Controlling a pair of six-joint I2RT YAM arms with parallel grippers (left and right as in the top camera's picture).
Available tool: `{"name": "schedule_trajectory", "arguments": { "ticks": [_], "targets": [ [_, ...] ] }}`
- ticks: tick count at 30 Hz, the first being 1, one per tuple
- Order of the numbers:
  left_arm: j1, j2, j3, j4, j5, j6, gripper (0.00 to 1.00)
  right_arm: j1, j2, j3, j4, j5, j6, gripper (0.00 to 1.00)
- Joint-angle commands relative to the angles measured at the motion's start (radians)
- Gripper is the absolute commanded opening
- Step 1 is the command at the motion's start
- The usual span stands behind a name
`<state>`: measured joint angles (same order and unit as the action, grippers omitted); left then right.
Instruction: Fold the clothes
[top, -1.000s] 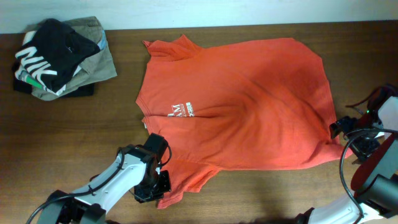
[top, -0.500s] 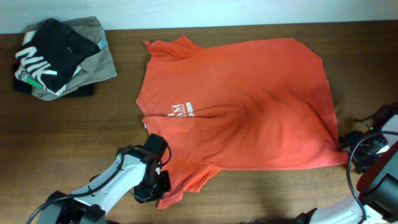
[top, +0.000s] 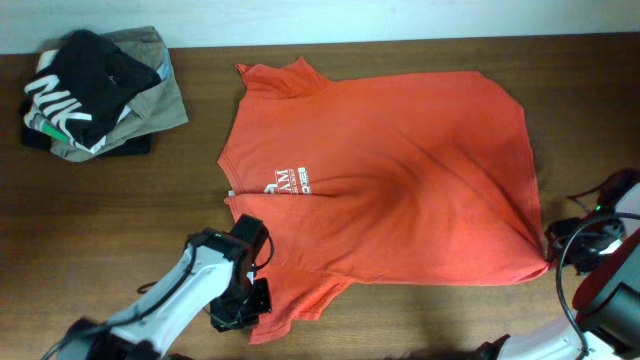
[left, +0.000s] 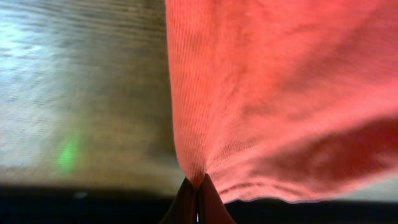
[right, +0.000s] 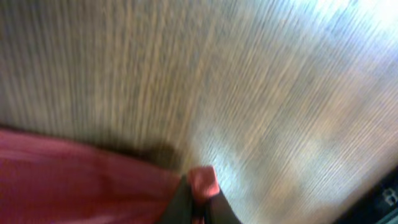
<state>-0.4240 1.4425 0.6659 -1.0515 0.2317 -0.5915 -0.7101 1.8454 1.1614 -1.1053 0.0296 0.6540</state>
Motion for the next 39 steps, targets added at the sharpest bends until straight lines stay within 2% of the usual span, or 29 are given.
{"name": "schedule_trajectory", "arguments": {
  "ticks": [1,5,8,11,15,19,24,29,33,39],
  "targets": [
    [0.001,-0.170,0.038,-0.064,0.000,0.000,0.01,0.001,-0.059,0.069,-0.071,0.031,0.071,0.04],
    [0.002,-0.410,0.045,-0.113,-0.016,-0.061,0.01,0.003,-0.226,0.069,-0.142,0.055,0.087,0.04],
    [0.002,-0.534,0.100,-0.080,-0.204,-0.138,0.01,0.003,-0.302,0.069,-0.142,0.053,0.089,0.04],
    [0.002,-0.546,0.158,0.085,-0.381,-0.138,0.01,0.004,-0.311,0.068,-0.121,0.011,0.087,0.04],
    [0.002,-0.449,0.157,0.240,-0.436,-0.138,0.01,0.054,-0.306,0.063,-0.079,0.008,0.089,0.04],
    [0.002,-0.269,0.157,0.420,-0.564,-0.137,0.01,0.188,-0.302,0.036,0.127,0.009,0.088,0.04],
    [0.002,-0.081,0.157,0.633,-0.733,-0.124,0.01,0.213,-0.257,0.036,0.289,0.020,0.088,0.04],
    [0.018,0.043,0.157,0.908,-0.738,0.005,0.01,0.214,-0.151,0.036,0.409,-0.021,0.076,0.04],
    [0.079,0.093,0.157,0.972,-0.737,0.006,0.01,0.214,-0.085,0.036,0.543,-0.132,0.009,0.04],
    [0.105,0.191,0.157,1.065,-0.734,0.006,0.01,0.275,-0.045,0.036,0.638,-0.128,-0.010,0.04]
  ]
}}
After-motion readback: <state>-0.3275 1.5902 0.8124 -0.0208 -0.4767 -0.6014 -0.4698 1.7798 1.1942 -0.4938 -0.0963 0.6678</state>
